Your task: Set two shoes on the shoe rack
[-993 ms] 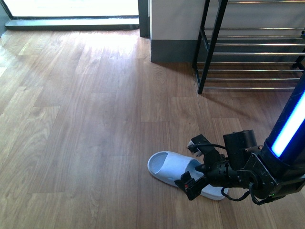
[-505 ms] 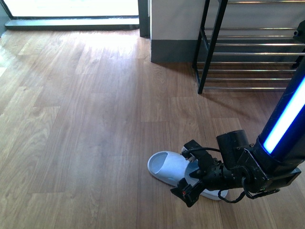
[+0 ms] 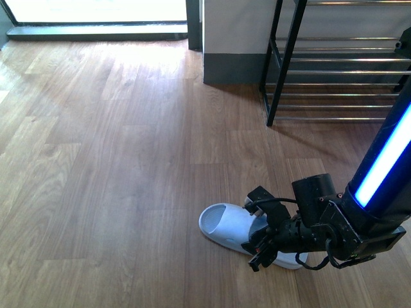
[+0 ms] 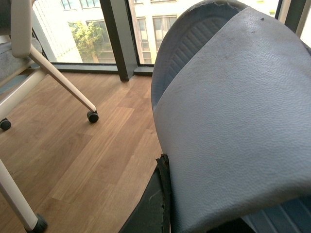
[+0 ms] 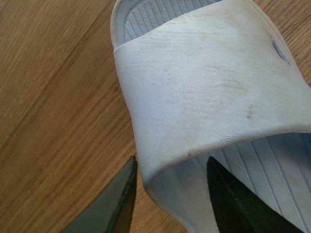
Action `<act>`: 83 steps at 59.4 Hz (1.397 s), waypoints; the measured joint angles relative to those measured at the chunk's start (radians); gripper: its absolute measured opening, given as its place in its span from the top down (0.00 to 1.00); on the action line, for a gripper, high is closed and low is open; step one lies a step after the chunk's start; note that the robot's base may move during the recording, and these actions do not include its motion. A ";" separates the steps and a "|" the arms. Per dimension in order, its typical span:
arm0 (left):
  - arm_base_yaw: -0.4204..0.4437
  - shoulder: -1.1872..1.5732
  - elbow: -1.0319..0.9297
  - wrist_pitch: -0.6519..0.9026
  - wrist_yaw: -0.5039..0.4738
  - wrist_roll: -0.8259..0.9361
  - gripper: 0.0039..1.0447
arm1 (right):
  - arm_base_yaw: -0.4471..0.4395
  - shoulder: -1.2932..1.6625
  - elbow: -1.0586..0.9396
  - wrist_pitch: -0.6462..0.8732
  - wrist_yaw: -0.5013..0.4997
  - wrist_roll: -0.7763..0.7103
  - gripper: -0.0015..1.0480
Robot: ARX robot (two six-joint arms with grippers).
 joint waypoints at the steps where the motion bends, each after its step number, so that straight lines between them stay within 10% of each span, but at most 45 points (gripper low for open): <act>1: 0.000 0.000 0.000 0.000 0.000 0.000 0.98 | 0.000 0.000 0.000 0.002 0.000 0.000 0.69; 15: 0.000 0.000 0.000 0.000 0.000 0.000 0.98 | 0.005 0.000 -0.011 0.063 0.007 0.009 0.99; 39: 0.000 0.000 0.000 0.000 0.000 0.000 0.98 | -0.025 -0.037 -0.135 0.306 0.122 0.106 0.98; 83: 0.000 0.000 0.000 0.000 0.000 0.000 0.98 | -0.106 -1.197 -0.961 0.483 0.391 0.015 0.98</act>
